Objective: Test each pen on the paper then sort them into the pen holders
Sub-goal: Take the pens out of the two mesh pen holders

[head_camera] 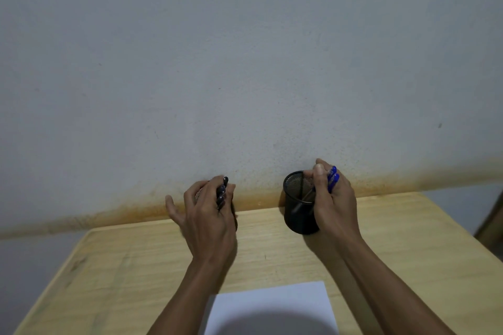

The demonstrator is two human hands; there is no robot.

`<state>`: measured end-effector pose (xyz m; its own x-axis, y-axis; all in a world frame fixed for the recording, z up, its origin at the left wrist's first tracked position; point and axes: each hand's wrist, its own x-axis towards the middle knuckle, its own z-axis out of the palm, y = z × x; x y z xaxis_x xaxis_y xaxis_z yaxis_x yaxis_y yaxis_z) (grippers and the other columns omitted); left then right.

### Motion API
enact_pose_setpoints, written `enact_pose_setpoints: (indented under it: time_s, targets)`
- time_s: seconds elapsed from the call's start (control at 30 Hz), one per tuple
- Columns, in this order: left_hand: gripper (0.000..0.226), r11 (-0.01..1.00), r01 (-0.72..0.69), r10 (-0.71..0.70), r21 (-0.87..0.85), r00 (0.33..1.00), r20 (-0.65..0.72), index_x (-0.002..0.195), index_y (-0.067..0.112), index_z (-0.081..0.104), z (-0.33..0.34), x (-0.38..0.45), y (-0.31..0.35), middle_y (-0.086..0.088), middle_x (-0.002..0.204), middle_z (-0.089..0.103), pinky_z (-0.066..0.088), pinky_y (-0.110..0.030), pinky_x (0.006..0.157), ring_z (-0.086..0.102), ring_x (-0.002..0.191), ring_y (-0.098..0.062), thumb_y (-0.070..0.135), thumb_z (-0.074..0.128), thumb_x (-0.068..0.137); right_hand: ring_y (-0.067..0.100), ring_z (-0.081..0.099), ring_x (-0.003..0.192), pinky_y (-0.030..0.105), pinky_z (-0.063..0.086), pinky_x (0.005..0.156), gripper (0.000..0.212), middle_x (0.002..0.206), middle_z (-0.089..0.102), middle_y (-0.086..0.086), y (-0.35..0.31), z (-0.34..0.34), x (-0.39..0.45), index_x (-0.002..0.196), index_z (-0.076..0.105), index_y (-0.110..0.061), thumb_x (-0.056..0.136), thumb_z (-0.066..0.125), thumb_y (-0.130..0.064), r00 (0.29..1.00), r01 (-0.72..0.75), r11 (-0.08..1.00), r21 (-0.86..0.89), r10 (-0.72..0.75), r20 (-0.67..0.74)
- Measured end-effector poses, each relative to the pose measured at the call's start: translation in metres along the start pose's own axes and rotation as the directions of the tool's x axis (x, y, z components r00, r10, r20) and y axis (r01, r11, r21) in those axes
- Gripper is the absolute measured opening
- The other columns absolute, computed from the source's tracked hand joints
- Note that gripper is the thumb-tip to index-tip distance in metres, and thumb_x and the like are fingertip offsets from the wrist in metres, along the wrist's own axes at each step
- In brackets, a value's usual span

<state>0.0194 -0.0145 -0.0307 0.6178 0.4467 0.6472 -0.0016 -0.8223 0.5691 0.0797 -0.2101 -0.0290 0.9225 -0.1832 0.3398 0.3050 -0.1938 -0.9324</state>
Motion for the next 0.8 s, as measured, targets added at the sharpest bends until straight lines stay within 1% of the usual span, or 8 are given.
enact_pose_setpoints:
  time_s: [0.07, 0.17, 0.3, 0.4, 0.5, 0.63, 0.73, 0.8]
  targets:
    - [0.044, 0.998, -0.003, 0.002, -0.056, 1.000, -0.013, 0.116, 0.028, 0.067, -0.001, 0.001, 0.003, 0.005, 0.110, 0.065, 0.001, -0.057, 0.118, 0.052, 0.120, -0.010, 0.055, 0.039, 0.096, -0.003, 0.054, 0.124, -0.003, 0.036, 0.092, 0.054, 0.128, 0.061, -0.024, -0.012, -0.004, -0.002, 0.125, 0.069, -0.013, 0.102, 0.041, -0.054, 1.000, 0.002, 0.999, 0.046, -0.002, 0.002]
    - [0.043, 0.989, -0.038, 0.034, -0.140, 0.999, -0.031, 0.120, 0.028, 0.066, -0.006, 0.004, 0.009, 0.010, 0.116, 0.064, 0.000, -0.056, 0.118, 0.051, 0.125, -0.006, 0.053, 0.042, 0.095, 0.000, 0.057, 0.125, 0.025, 0.043, 0.110, 0.042, 0.125, 0.065, -0.024, -0.032, -0.009, -0.007, 0.122, 0.067, -0.033, 0.099, 0.040, -0.056, 0.999, 0.030, 0.997, 0.074, -0.032, 0.025]
    - [0.040, 0.950, -0.100, 0.080, -0.296, 0.994, -0.080, 0.122, 0.024, 0.066, -0.030, 0.007, 0.031, 0.050, 0.114, 0.048, 0.000, -0.051, 0.120, 0.047, 0.125, 0.003, 0.047, 0.047, 0.095, -0.010, 0.054, 0.128, 0.025, 0.041, 0.113, 0.036, 0.132, 0.066, -0.023, -0.061, -0.017, -0.017, 0.121, 0.064, -0.044, 0.097, 0.042, -0.059, 0.996, 0.048, 0.986, 0.157, -0.059, 0.068]
    - [0.032, 0.921, -0.168, 0.128, -0.351, 0.983, -0.133, 0.120, 0.025, 0.063, -0.055, 0.006, 0.042, 0.034, 0.119, 0.058, 0.010, -0.057, 0.118, 0.055, 0.123, -0.006, 0.041, 0.049, 0.096, -0.023, 0.051, 0.122, 0.014, 0.039, 0.107, 0.057, 0.122, 0.063, -0.041, -0.083, -0.025, -0.029, 0.137, 0.063, -0.022, 0.097, 0.042, -0.057, 0.989, 0.108, 0.977, 0.181, -0.124, 0.076]
    - [0.033, 0.917, -0.183, 0.139, -0.354, 0.980, -0.145, 0.118, 0.020, 0.065, -0.084, 0.001, 0.044, 0.007, 0.121, 0.067, 0.020, -0.058, 0.115, 0.064, 0.114, -0.017, 0.040, 0.049, 0.097, -0.019, 0.050, 0.127, 0.009, 0.037, 0.108, 0.057, 0.136, 0.062, -0.026, -0.097, -0.036, -0.045, 0.133, 0.066, -0.020, 0.096, 0.043, -0.056, 0.983, 0.136, 0.969, 0.208, -0.158, 0.092]
    - [0.030, 0.937, -0.214, 0.186, -0.276, 0.974, -0.127, 0.120, 0.016, 0.064, -0.117, -0.021, 0.025, 0.003, 0.121, 0.067, 0.019, -0.051, 0.119, 0.065, 0.111, -0.019, 0.031, 0.052, 0.096, -0.020, 0.062, 0.106, 0.015, 0.042, 0.105, 0.029, 0.118, 0.076, -0.005, -0.107, -0.050, -0.073, 0.109, 0.071, -0.031, 0.104, 0.045, -0.043, 0.979, 0.091, 0.978, 0.187, -0.122, 0.162]
    - [0.025, 0.959, -0.249, 0.248, -0.135, 0.968, -0.025, 0.117, 0.017, 0.064, -0.131, -0.042, -0.003, 0.004, 0.120, 0.066, 0.018, -0.044, 0.119, 0.063, 0.112, -0.018, 0.023, 0.054, 0.094, 0.009, 0.071, 0.084, 0.010, 0.049, 0.078, 0.048, 0.099, 0.075, 0.028, -0.096, -0.057, -0.091, 0.093, 0.076, -0.005, 0.107, 0.046, -0.040, 0.983, 0.039, 0.996, 0.079, -0.053, 0.177]
    - [0.023, 0.962, -0.273, 0.271, 0.010, 0.957, 0.101, 0.112, 0.018, 0.064, -0.135, -0.053, -0.023, 0.002, 0.119, 0.068, 0.017, -0.042, 0.118, 0.062, 0.116, -0.021, 0.016, 0.056, 0.091, 0.027, 0.065, 0.076, 0.026, 0.050, 0.067, 0.054, 0.078, 0.072, 0.017, -0.086, -0.059, -0.095, 0.081, 0.065, 0.000, 0.106, 0.046, -0.043, 0.978, 0.036, 0.996, -0.085, -0.017, 0.208]
